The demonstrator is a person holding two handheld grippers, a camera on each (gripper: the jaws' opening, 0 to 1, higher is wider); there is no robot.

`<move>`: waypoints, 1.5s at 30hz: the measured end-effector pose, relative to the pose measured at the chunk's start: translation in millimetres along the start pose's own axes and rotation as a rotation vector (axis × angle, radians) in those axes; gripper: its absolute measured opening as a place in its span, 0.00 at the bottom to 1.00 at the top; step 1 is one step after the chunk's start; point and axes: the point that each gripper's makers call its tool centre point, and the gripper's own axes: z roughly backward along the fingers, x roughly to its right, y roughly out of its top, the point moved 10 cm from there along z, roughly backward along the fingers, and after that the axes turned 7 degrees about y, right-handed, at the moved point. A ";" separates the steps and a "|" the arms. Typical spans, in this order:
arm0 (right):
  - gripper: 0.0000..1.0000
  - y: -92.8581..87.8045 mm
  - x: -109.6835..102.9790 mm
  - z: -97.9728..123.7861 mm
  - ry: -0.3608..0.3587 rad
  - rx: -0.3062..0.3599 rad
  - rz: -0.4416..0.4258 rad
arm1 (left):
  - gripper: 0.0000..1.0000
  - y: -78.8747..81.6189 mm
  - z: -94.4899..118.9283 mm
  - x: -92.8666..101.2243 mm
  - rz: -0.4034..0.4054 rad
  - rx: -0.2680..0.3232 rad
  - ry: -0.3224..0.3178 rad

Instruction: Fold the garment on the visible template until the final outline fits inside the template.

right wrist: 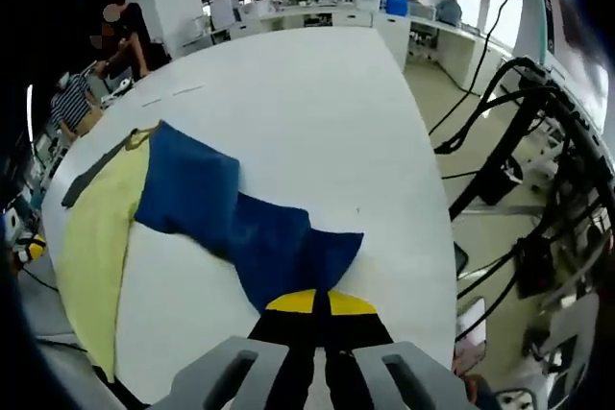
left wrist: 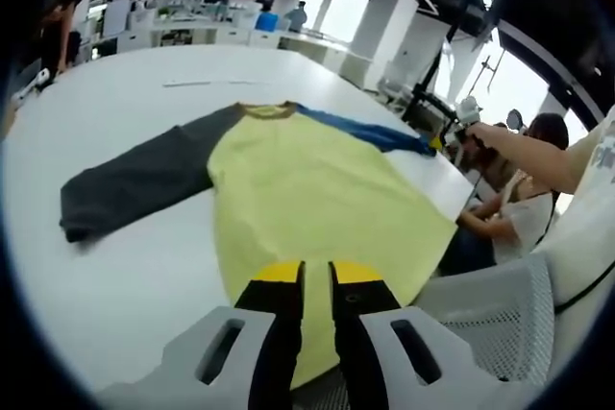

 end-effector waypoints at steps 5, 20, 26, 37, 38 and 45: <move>0.00 11.1 12.9 2.7 -0.025 -0.014 0.000 | 0.07 0.8 0.9 -1.5 0.002 0.000 0.004; 0.00 34.9 28.2 15.4 -0.062 -0.004 0.009 | 0.07 -1.6 0.7 -1.5 0.009 -0.002 0.009; 0.00 31.7 22.5 14.5 -0.052 -0.027 -0.013 | 0.07 -2.7 2.5 -1.4 0.011 -0.001 0.014; 0.00 39.2 14.6 19.0 -0.015 -0.016 -0.026 | 0.08 -5.4 1.9 -0.2 0.016 0.001 0.004; 0.00 40.2 13.4 19.2 -0.011 -0.015 -0.025 | 0.08 -5.4 1.9 -0.4 0.014 0.000 0.003; 0.00 48.1 -2.2 17.6 0.026 0.013 -0.032 | 0.08 -4.6 4.4 -4.8 0.010 0.002 0.004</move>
